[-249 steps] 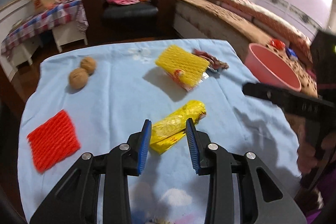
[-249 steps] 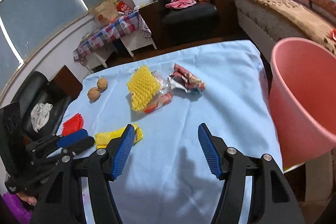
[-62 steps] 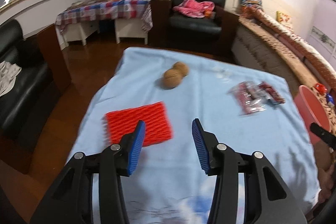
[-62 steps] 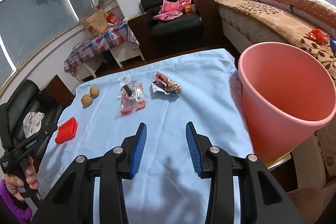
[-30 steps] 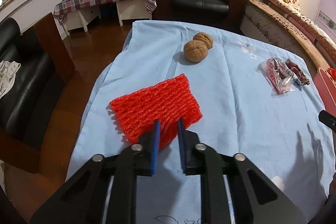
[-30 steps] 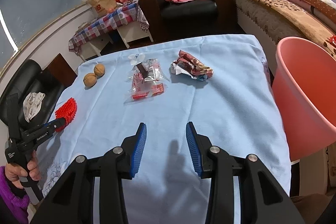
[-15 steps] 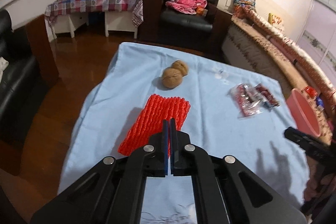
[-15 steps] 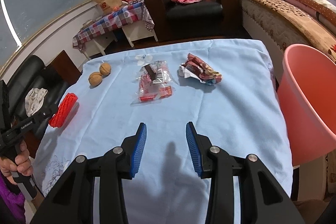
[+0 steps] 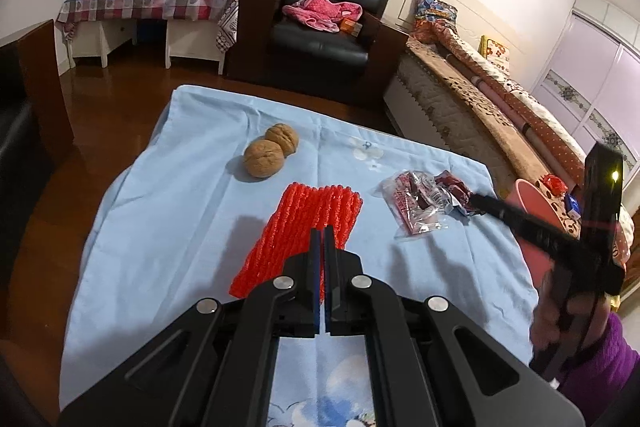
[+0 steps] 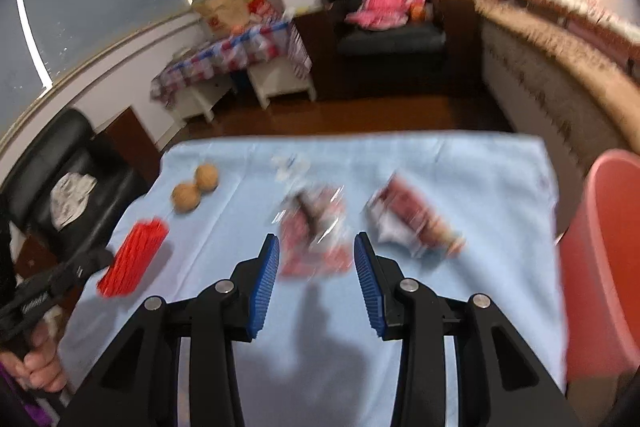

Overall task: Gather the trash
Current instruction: 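Grasp the red mesh foam with the left gripper while the right grasps the snack wrapper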

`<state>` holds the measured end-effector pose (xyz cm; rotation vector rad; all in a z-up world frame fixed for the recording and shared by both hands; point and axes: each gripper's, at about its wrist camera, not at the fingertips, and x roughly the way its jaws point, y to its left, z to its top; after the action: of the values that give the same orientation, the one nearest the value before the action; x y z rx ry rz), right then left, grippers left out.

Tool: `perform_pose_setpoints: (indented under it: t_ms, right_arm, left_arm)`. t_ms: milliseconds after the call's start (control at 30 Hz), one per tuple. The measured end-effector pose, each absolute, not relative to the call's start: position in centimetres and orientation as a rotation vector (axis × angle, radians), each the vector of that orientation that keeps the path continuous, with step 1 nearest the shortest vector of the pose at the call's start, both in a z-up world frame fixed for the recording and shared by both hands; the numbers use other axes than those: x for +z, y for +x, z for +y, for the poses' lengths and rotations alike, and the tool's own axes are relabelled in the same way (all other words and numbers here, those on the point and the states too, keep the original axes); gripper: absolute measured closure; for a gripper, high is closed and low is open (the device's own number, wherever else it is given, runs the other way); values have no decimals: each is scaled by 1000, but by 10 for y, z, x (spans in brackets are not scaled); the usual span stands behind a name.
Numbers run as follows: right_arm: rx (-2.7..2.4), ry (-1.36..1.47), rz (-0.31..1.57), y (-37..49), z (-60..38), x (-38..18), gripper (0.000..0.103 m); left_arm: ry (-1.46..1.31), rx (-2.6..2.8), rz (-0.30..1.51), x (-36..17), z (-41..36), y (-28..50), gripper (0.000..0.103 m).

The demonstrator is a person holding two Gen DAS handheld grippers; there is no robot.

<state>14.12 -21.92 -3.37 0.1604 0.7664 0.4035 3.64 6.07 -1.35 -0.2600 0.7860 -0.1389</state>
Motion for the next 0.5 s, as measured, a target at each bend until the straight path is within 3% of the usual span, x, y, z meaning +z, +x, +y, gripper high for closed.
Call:
perform_pose_setpoints:
  t_ms: [367,500]
  right_arm:
    - [371,211,763,168,-248,-37,64]
    - [357,186,817,179,-255,-46,49]
  left_arm:
    - [-289,-164,789,-19,56,47,103]
    - [-288,-175,783,-18,55,48,103]
